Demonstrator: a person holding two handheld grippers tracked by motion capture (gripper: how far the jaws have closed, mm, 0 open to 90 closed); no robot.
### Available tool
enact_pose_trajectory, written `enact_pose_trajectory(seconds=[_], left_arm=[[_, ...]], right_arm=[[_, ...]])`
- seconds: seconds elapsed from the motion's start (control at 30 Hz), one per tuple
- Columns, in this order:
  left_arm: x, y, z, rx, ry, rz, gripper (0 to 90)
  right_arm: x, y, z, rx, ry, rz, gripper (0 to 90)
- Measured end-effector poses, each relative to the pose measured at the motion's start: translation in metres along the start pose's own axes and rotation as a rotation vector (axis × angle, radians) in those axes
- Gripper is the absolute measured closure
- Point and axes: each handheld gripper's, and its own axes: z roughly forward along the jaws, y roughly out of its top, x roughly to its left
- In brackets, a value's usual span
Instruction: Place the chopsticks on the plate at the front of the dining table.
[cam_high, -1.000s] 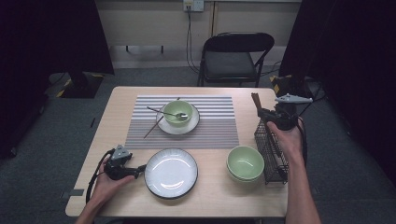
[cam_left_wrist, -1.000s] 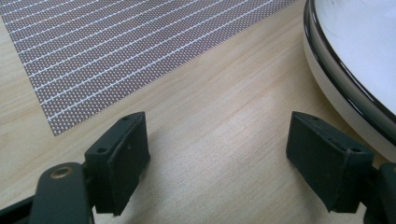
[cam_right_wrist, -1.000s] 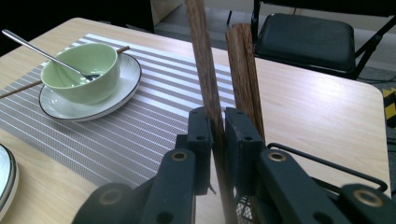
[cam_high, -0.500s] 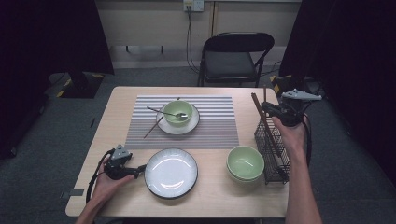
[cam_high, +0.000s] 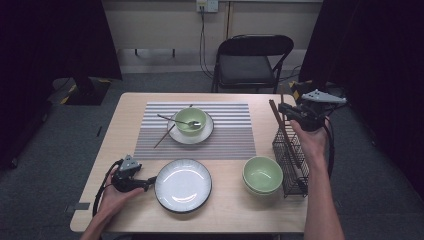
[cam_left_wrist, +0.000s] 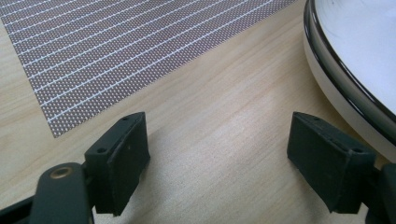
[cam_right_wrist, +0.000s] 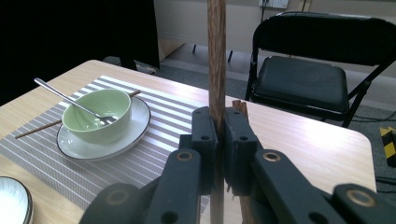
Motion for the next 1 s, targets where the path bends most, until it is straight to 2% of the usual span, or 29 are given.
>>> enact_pose_trajectory(seconds=[0.17, 0.2, 0.27, 0.37, 0.63, 0.73, 1.0], left_arm=[[0.001, 0.0, -0.001, 0.003, -0.002, 0.002, 21.3], [0.002, 0.001, -0.001, 0.007, 0.0, 0.0, 22.8], [0.002, 0.001, -0.001, 0.004, -0.003, -0.01, 24.2], [0.002, 0.001, -0.002, 0.006, 0.001, 0.003, 24.3], [0.002, 0.0, -0.002, 0.006, 0.002, -0.001, 24.2], [0.003, 0.0, -0.002, 0.013, 0.001, 0.01, 24.2], [0.003, 0.0, -0.002, 0.013, 0.001, 0.01, 24.2]], right_arm=[[0.003, 0.006, -0.002, -0.012, 0.012, -0.009, 84.2], [0.005, 0.008, -0.002, -0.013, 0.017, -0.024, 84.2], [0.007, 0.01, -0.002, -0.018, 0.017, -0.028, 84.1], [0.009, 0.012, -0.002, -0.026, 0.02, -0.029, 84.1], [0.016, 0.022, -0.002, -0.038, 0.016, -0.048, 84.0], [0.018, 0.024, -0.002, -0.047, 0.017, -0.052, 84.2], [0.021, 0.031, -0.002, -0.065, 0.014, -0.05, 84.0]])
